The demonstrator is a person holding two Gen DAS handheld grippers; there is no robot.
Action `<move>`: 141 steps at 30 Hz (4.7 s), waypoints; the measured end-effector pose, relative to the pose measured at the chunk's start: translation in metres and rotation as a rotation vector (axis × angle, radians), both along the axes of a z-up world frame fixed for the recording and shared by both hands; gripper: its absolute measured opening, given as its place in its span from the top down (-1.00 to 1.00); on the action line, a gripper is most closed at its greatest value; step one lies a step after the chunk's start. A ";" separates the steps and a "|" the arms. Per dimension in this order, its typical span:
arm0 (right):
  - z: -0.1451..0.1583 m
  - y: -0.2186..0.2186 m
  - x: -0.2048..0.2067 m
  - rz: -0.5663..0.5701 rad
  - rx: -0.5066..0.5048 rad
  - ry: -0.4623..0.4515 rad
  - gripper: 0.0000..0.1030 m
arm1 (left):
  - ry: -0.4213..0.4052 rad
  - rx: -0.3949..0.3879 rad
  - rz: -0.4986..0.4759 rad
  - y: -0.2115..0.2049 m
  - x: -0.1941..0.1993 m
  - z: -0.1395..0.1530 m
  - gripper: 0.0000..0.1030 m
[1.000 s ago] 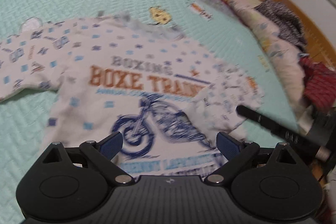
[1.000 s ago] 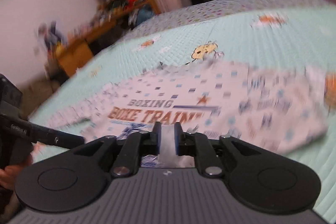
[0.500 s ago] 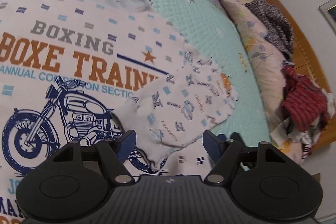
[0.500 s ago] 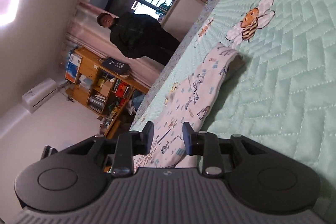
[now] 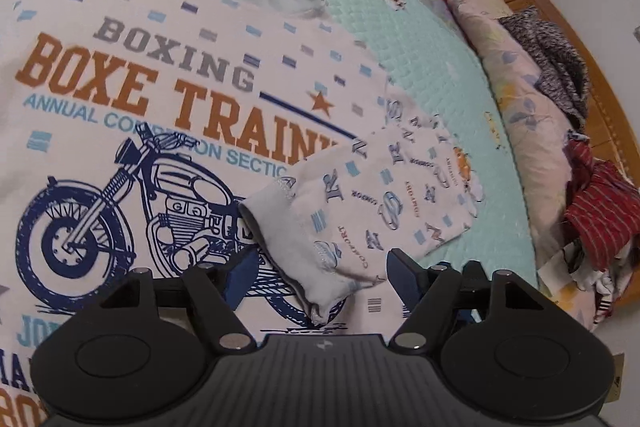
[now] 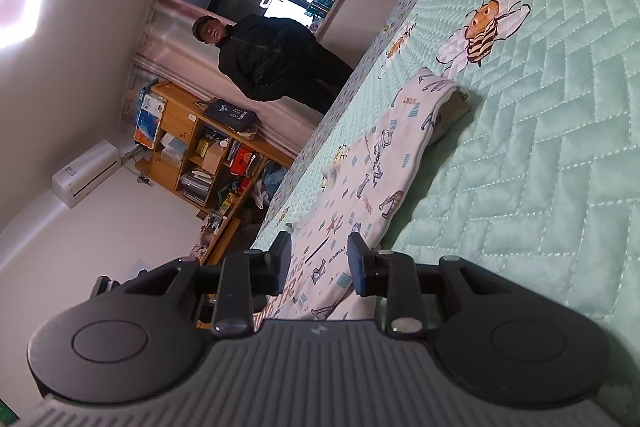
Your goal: Fold clothes
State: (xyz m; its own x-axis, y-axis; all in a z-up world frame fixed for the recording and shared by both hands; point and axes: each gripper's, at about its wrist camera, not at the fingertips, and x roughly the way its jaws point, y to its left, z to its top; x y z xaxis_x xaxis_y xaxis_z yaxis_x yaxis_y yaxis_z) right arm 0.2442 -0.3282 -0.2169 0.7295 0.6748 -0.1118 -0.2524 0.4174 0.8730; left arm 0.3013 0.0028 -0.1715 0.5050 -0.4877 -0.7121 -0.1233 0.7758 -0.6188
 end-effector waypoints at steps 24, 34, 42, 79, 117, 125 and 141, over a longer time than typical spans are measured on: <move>-0.007 -0.006 -0.005 0.016 0.023 -0.008 0.36 | -0.275 0.284 -0.145 -0.062 0.010 0.089 0.86; -0.007 -0.006 -0.006 0.023 0.018 -0.007 0.36 | -0.389 0.478 -0.066 -0.020 0.069 0.183 0.86; -0.007 -0.004 -0.006 0.031 0.008 -0.005 0.36 | -0.286 0.593 -0.009 0.040 0.094 0.165 0.85; 0.050 0.026 0.003 -0.037 -0.378 0.005 -0.04 | -0.112 0.633 -0.089 0.069 0.032 0.106 0.21; 0.036 0.064 0.071 0.099 -0.567 -0.060 0.60 | -0.287 0.927 -0.672 -0.181 0.186 0.036 0.15; 0.039 0.077 0.063 0.098 -0.711 -0.080 0.82 | -0.248 0.826 -0.571 -0.171 0.200 0.043 0.94; 0.037 0.076 0.055 0.137 -0.744 -0.087 0.90 | -0.256 0.769 -0.438 -0.166 0.230 0.061 0.68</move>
